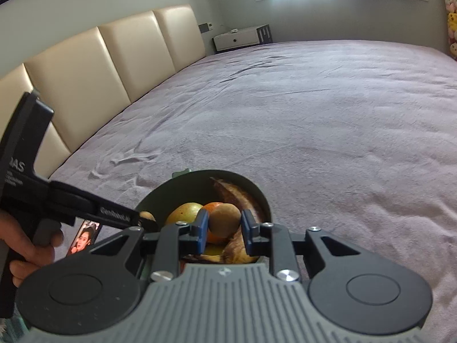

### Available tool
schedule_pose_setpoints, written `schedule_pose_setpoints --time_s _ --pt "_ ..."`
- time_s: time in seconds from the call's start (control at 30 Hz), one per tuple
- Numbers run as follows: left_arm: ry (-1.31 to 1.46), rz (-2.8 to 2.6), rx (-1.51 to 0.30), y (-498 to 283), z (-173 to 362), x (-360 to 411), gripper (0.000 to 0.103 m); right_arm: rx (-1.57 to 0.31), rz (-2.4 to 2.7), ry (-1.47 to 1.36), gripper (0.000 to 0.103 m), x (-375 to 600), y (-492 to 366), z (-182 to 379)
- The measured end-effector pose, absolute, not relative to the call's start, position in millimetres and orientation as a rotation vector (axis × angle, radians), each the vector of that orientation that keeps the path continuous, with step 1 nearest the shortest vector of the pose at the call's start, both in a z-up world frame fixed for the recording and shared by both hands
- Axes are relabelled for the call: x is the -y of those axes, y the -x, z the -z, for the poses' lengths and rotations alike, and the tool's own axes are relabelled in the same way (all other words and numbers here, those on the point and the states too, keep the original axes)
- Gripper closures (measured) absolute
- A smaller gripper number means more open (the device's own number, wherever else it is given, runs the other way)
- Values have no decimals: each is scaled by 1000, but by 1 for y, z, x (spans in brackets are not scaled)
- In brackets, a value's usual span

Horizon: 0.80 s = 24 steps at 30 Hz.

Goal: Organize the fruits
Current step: 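Carry both small brown fruits over the green colander with both tools, then open the left gripper into the colander while the right gripper releases its fruit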

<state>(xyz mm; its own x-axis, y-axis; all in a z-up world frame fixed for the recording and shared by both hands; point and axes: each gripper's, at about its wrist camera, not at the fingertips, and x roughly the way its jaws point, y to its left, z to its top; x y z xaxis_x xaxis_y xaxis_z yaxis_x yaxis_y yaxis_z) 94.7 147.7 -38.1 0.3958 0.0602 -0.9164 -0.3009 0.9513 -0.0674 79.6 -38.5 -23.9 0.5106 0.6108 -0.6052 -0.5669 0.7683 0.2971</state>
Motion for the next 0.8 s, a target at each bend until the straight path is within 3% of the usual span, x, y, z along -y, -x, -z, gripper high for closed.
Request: schedule_pose_setpoints --time_s 0.57,0.8 --pt "210 -202 -1249 -99 67 -138 72 -775 -796 -33 81 23 -74 29" --pt "182 -210 -1236 -94 58 -135 56 -807 -810 -10 81 25 -65 29"
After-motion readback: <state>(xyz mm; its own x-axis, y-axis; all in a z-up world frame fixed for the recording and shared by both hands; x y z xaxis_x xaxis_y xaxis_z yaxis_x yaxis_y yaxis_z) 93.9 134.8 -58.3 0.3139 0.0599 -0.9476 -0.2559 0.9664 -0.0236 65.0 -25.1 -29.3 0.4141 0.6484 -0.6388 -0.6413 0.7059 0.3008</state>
